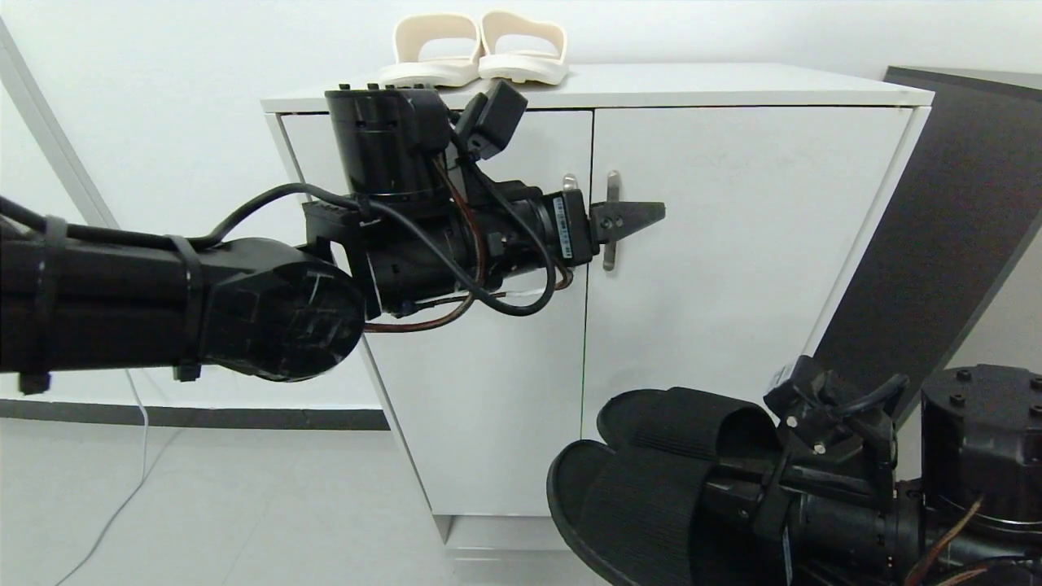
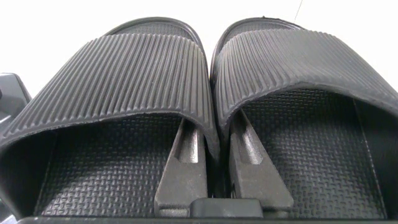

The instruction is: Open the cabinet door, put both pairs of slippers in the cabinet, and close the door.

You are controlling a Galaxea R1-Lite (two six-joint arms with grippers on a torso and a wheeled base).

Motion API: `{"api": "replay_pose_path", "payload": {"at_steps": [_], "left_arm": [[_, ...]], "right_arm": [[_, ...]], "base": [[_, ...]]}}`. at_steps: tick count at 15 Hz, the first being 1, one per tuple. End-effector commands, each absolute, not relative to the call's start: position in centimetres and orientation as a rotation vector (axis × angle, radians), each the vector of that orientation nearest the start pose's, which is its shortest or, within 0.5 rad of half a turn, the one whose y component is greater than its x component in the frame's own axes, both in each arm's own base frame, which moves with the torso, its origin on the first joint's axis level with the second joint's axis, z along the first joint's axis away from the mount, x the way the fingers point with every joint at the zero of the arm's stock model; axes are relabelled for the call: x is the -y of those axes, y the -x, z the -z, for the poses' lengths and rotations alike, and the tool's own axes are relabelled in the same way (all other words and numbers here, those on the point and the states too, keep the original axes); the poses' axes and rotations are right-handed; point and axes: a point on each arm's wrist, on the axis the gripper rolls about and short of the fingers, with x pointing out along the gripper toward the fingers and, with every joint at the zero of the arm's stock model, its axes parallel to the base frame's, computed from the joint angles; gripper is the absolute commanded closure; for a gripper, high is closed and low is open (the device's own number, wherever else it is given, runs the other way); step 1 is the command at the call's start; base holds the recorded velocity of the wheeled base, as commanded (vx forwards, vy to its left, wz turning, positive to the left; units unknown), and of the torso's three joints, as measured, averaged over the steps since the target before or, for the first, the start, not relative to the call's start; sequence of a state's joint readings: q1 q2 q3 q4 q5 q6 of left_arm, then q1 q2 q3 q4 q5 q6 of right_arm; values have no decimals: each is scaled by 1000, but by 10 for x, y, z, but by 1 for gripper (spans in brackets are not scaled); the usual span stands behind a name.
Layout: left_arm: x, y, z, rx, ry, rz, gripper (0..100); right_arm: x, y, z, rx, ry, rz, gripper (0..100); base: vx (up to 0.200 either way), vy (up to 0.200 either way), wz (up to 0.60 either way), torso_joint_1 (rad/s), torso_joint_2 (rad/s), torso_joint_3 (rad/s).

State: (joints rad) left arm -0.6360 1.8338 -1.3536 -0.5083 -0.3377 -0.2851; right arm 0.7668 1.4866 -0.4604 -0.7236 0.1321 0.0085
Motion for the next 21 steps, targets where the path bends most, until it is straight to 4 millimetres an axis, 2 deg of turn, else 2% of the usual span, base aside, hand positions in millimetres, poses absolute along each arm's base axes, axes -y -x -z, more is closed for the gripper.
{"api": "replay_pose_path", "payload": {"at_steps": [1,6,10,11,15,19,21], "left_arm": [[232,-302,-272,-121,265,965,0],[243,-317,-268,-114,268,963,0],[245,-317,-267,-117,269,968,0],[245,-317,-268,-113,269,968,100],[242,-309,-270,-114,269,973,100],[236,-280,-266,-116,268,1011,100],[230,-261,-269,-107,268,1031,100]], "right_arm": [[-160,-162,-158,-301,89,-890,100],[-159,-161,-158,-302,91,-891,100],[-159,-161,-157,-303,91,-891,100],[-159,-161,-157,-303,91,-891,100],[-159,-160,-156,-310,93,-896,100],[-157,-156,-154,-319,92,-925,100],[-152,-148,-156,-313,77,-1006,100]], "base": [[0,0,0,0,0,0],[0,0,0,0,0,0],[0,0,0,0,0,0],[0,0,0,0,0,0],[0,0,0,0,0,0],[0,0,0,0,0,0],[0,0,0,0,0,0]]}}
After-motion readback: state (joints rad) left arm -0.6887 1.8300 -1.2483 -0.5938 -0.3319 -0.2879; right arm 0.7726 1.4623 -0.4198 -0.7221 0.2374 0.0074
